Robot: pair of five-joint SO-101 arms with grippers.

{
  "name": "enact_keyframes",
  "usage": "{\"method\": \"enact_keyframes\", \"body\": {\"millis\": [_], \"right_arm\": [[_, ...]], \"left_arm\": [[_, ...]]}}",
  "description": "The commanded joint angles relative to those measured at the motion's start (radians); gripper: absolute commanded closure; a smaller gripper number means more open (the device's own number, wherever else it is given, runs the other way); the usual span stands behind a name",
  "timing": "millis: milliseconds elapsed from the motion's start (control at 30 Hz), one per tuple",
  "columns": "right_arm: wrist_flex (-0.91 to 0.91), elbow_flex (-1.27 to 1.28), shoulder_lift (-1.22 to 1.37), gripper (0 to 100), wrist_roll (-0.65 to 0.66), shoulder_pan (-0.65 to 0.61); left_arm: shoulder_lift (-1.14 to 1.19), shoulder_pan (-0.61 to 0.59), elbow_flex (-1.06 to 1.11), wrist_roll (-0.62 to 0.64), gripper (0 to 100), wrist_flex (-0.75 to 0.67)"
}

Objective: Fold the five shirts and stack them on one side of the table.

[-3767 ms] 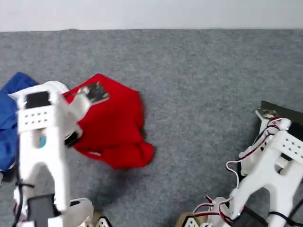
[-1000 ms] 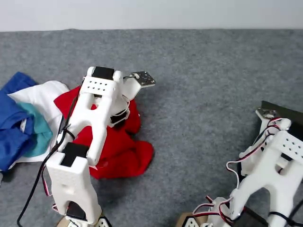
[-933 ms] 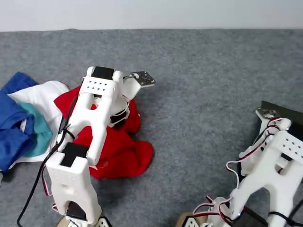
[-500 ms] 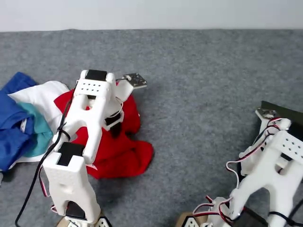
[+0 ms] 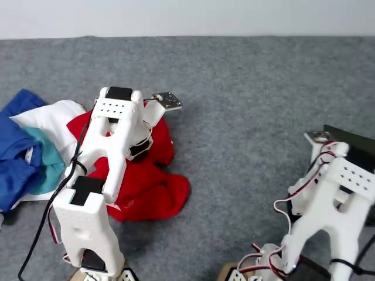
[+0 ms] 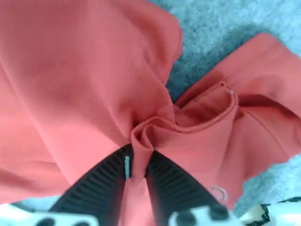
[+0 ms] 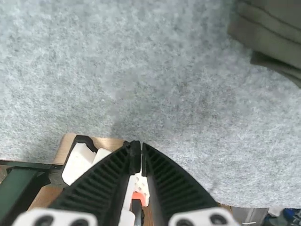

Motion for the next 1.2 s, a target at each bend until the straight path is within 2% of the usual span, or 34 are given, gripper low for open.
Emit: {"method": "enact_keyframes", "body": {"millis": [0,300,600,733,833,967,1067,1167], "right_arm": [[0.019,-0.012,-0.03,98.8,-0.037,-0.068],[0.013,-0.012,-0.022,98.8,-0.038,-0.176],[-0.081,-0.012,-0.021,98.8,-0.038,-0.182],[-0.097,-0.012,-0.021,98.8,-0.037,-0.183],[-0.102,-0.012,-0.021,98.8,-0.037,-0.183],[-0.102,-0.011,-0.021,98.8,-0.037,-0.183],[-0.099,-0.011,-0.021,98.8,-0.037,-0.183],[-0.093,-0.009,-0.021,98.8,-0.037,-0.182]], "left_arm": [[-0.189,-0.017,-0.077,0.023,100,0.044],[-0.629,-0.066,-0.001,0.097,100,0.044],[-0.836,-0.206,0.122,0.101,100,0.044],[-0.838,-0.167,0.289,0.084,99,0.041],[-0.838,-0.089,0.444,0.014,99,0.032],[-0.838,-0.002,0.634,0.009,99,-0.058],[-0.838,0.006,0.736,0.009,95,-0.141],[-0.838,0.003,0.756,0.009,89,-0.14]]}}
